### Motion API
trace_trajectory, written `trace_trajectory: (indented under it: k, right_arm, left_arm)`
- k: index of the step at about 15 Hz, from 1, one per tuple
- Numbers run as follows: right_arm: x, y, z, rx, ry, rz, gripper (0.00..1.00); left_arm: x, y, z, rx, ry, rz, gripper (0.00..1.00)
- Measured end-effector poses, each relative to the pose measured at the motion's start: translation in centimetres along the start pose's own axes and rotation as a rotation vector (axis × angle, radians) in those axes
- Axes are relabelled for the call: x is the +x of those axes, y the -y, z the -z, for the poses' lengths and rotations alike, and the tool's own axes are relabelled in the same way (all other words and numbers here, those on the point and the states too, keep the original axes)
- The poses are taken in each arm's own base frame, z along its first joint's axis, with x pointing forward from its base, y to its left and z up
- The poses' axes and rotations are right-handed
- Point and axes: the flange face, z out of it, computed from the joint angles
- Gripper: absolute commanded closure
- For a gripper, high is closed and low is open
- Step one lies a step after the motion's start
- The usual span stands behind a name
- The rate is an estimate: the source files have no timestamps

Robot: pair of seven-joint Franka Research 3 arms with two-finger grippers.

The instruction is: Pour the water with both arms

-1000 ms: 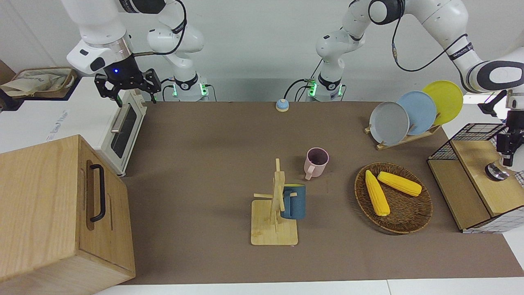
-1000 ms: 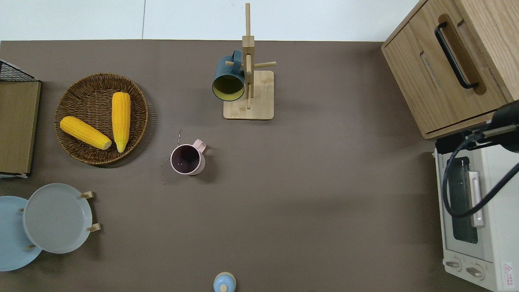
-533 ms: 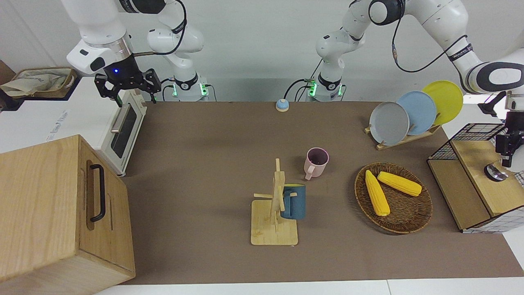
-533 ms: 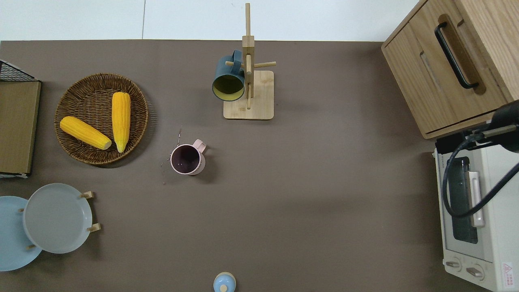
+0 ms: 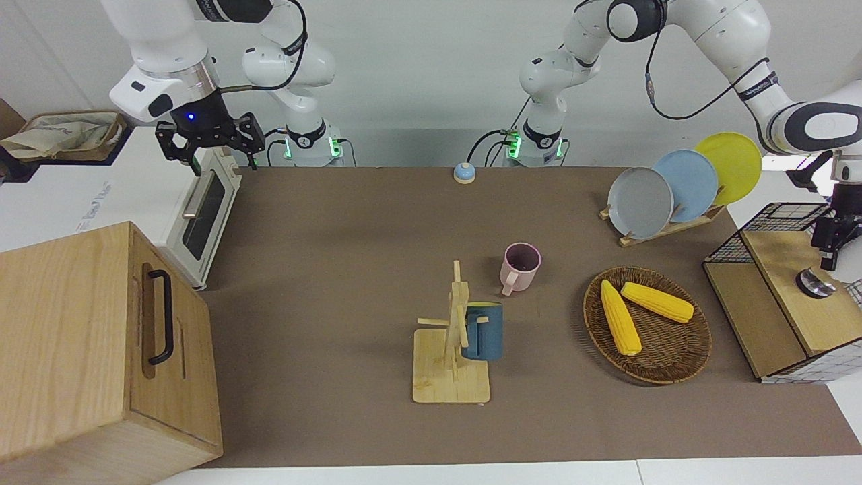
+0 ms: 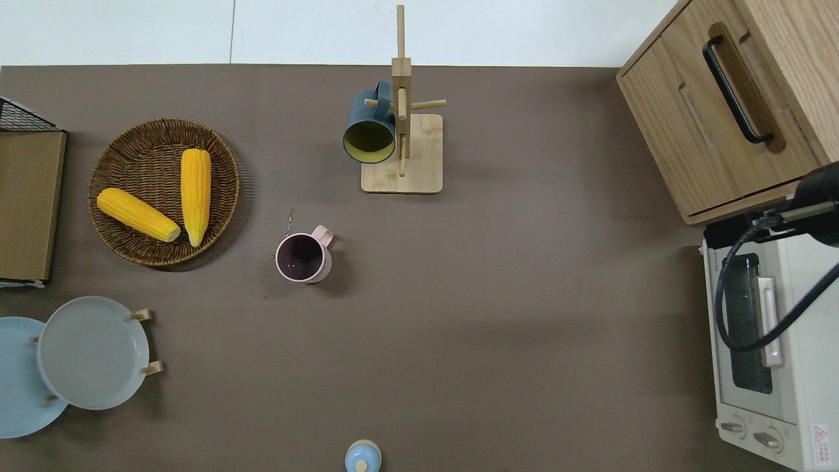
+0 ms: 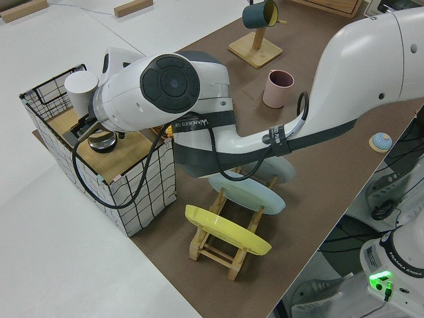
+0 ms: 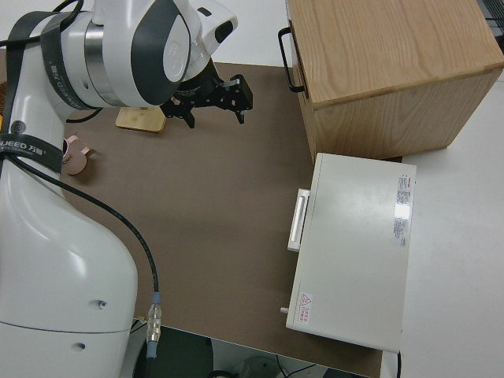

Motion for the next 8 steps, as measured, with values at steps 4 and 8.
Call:
trace_trajectory:
  k: [4,8]
  right_arm:
    - [0.0,0.0,0.0,0.000,0.000,0.000,0.013]
    - [0.0,0.0,0.0,0.000,0.000,0.000,0.013]
  left_arm:
    - [0.2,-0.4,0.0,0.007,0.096,-0.006,0.00]
    - [0.8,-0.3,1.2,0.024,0.209,-0.002,0.00]
